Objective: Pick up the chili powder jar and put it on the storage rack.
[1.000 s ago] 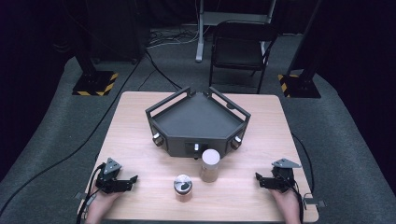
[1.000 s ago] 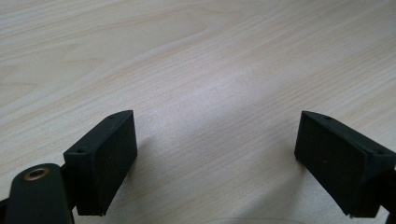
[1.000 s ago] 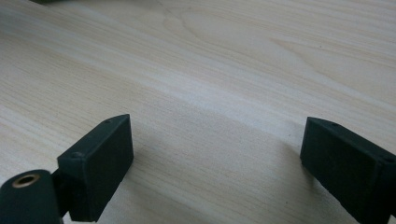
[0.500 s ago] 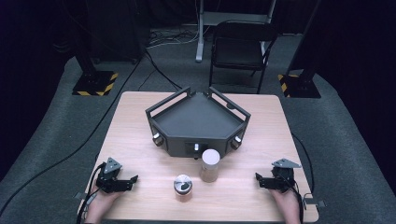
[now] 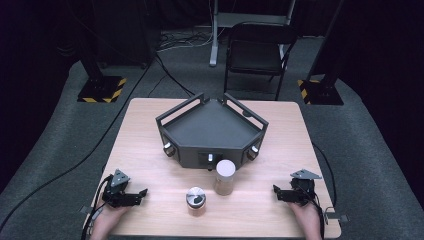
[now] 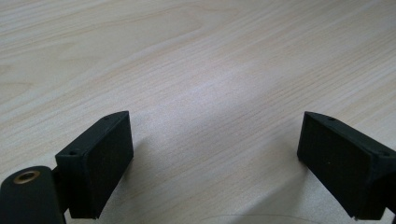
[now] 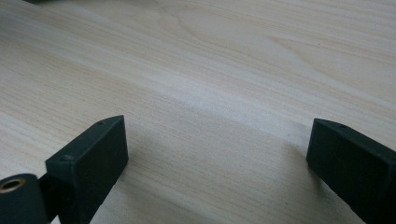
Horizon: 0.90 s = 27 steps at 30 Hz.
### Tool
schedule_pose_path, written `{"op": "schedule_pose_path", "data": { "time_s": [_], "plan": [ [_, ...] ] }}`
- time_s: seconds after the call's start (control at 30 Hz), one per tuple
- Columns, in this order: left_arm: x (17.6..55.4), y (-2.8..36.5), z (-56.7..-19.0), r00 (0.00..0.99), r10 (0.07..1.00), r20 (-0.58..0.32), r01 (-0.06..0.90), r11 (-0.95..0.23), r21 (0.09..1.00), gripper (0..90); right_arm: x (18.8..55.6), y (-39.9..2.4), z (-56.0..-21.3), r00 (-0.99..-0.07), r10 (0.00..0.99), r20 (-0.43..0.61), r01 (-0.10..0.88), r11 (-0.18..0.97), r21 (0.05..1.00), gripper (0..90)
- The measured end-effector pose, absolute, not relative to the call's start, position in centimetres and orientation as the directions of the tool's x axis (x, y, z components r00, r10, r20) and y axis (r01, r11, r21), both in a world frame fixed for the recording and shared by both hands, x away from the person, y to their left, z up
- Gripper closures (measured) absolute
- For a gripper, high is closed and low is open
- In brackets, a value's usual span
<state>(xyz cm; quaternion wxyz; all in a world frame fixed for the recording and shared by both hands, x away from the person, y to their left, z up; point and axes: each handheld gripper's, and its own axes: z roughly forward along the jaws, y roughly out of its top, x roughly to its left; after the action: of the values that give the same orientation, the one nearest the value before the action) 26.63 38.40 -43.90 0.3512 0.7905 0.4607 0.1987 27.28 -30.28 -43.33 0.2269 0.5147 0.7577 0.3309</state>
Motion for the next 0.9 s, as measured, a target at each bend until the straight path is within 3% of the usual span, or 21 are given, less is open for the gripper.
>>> {"op": "schedule_pose_path", "data": {
  "time_s": [0.9],
  "plan": [
    [26.0, 39.4, -43.7, 0.563, 0.824, -0.056, 0.530, -0.309, 0.790, 11.1, 27.3, -30.3, -43.3, -0.369, 0.929, -0.003, 0.629, 0.253, 0.735, 4.4]
  ]
}}
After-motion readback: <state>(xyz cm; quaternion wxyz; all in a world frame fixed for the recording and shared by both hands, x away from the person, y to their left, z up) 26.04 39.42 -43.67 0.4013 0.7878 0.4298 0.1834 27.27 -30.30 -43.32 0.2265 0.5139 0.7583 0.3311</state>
